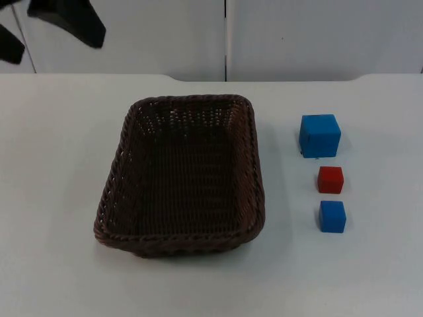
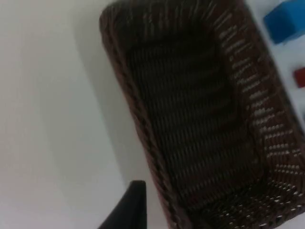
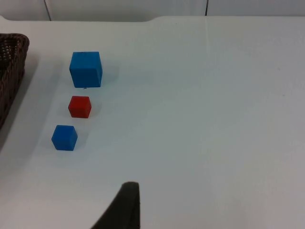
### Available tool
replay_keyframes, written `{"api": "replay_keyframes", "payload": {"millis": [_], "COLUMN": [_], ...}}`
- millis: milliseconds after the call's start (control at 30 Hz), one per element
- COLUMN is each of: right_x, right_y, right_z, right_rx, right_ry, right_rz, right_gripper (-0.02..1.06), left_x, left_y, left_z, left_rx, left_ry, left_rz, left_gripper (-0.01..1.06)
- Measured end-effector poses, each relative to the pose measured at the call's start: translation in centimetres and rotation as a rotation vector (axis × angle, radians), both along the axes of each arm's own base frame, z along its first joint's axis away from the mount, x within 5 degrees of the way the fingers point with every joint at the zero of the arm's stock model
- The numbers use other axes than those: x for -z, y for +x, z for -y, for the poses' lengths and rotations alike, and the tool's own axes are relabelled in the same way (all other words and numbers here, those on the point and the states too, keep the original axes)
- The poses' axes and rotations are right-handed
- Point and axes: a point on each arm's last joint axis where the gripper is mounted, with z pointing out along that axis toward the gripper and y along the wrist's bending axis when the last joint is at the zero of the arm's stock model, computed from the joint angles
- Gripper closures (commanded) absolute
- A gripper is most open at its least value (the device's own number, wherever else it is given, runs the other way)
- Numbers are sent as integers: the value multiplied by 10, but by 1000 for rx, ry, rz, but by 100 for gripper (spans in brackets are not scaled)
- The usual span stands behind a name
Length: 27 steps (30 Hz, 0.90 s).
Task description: Pick up the basket with the left hand and place the largest block into the basket with the right hand.
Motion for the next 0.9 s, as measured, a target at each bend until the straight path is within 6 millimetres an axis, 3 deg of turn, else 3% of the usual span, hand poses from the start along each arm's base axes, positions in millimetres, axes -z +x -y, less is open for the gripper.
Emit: {"api": "replay_keyframes", "payload": {"millis": [100, 133, 433, 633, 900], "right_x": [0, 0, 0, 0, 0], "right_y": [0, 0, 0, 0, 0], "right_z": [0, 0, 0, 0, 0], "right_rx": [0, 0, 0, 0, 0], "right_ry": [0, 0, 0, 0, 0], "right_rz": [0, 0, 0, 0, 0], "right_gripper": [-1, -1, -1, -1, -1], "left_x": [27, 27, 90, 115, 147], "left_y": [14, 14, 36, 47, 83], "left_z": [2, 2, 20, 21, 26], "left_rx": [-2, -2, 20, 8, 7], "left_ry": [7, 7, 36, 47, 52], "left_rz": [-77, -77, -216, -258, -292], "left_gripper": [0, 0, 0, 0, 0]}}
